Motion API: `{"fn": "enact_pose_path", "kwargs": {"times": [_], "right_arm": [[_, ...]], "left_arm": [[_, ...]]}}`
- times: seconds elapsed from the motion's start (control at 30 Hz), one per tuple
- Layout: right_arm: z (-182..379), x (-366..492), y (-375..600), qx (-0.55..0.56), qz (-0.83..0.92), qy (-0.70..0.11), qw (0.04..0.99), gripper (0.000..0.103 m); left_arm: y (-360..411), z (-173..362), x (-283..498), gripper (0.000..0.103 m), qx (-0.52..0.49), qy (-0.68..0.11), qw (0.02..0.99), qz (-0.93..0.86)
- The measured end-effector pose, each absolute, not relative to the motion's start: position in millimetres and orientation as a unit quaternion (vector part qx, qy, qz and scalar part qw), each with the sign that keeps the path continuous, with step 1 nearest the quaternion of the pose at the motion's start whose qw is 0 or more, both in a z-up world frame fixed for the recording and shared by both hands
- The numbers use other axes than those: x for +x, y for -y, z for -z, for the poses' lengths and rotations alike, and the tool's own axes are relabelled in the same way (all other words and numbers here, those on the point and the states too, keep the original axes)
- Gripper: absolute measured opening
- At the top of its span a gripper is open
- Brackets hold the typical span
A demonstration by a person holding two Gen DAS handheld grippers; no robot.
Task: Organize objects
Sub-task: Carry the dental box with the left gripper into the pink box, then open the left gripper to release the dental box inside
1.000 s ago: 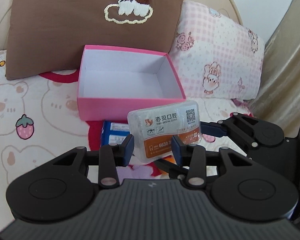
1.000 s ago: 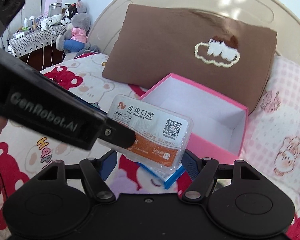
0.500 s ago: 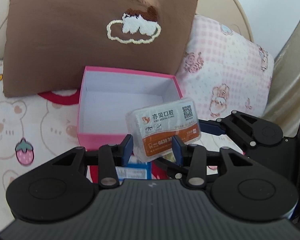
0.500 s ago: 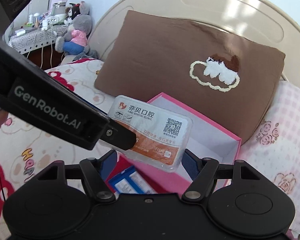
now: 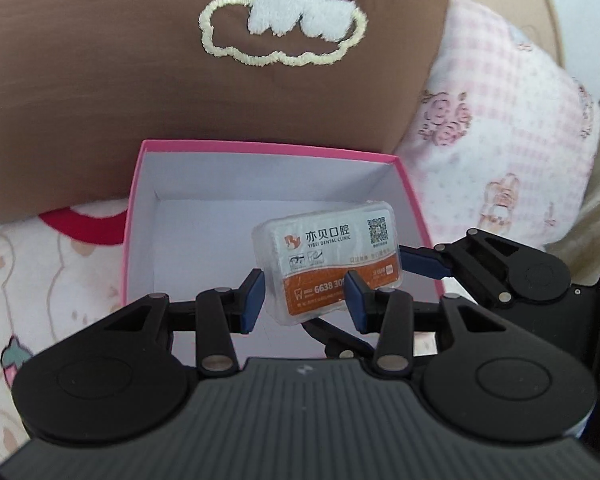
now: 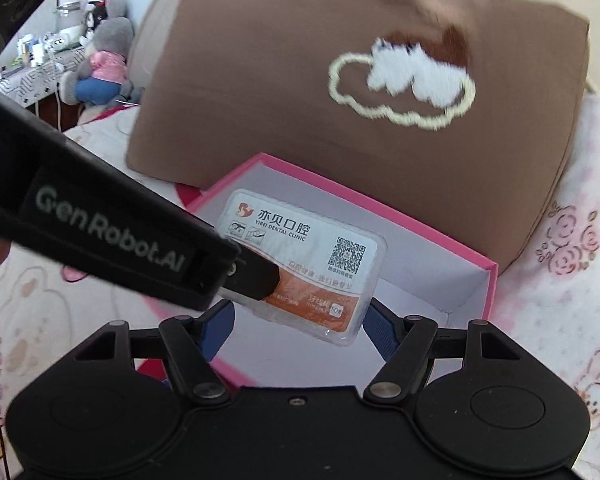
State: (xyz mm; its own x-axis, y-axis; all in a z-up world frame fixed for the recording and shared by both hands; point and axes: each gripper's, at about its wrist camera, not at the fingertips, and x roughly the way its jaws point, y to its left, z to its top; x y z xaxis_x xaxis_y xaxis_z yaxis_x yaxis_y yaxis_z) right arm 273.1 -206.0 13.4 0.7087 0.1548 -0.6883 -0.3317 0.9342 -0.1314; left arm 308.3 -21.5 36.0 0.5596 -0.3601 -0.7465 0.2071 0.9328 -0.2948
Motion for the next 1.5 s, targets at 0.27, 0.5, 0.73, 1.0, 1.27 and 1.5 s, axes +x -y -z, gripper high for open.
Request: {"fn": "enact_pose_path", "kwargs": {"times": [0.27,0.5,0.73,1.0,1.27,1.5], "right_arm": [[17.4,329.8,219.0,-0.095,-0.145,-0.418,0.892,0.075],[45.0,361.6,219.3,-0.094,-0.143,-0.461,0.871,0.075],[59.5,382.9,220.5,-0.076,-0.145,-0.503,0.848,0.072],[66.8,399.0,213.6,-0.103,-0.148,-0.556,0.812,0.07],[66.7,397.7,212.8,-0.105,-0.154,-0.561,0.807,0.067],[62.4,389.2,208.3,-0.1,-0.161,-0.554,0.811,0.06]], "left_arm": [[18.0,5.2,363.3,0.041,-0.112,-0.47,0.862,0.151],[20.3,40.2,396.1,0.041,-0.12,-0.492,0.85,0.142],[10.2,65.9,414.9,0.041,-0.151,-0.508,0.836,0.141],[17.6,82.4,427.3,0.041,-0.159,-0.528,0.824,0.129],[17.6,87.6,433.4,0.04,-0.172,-0.531,0.821,0.121],[21.0,88.5,439.5,0.038,-0.152,-0.531,0.828,0.103]]}}
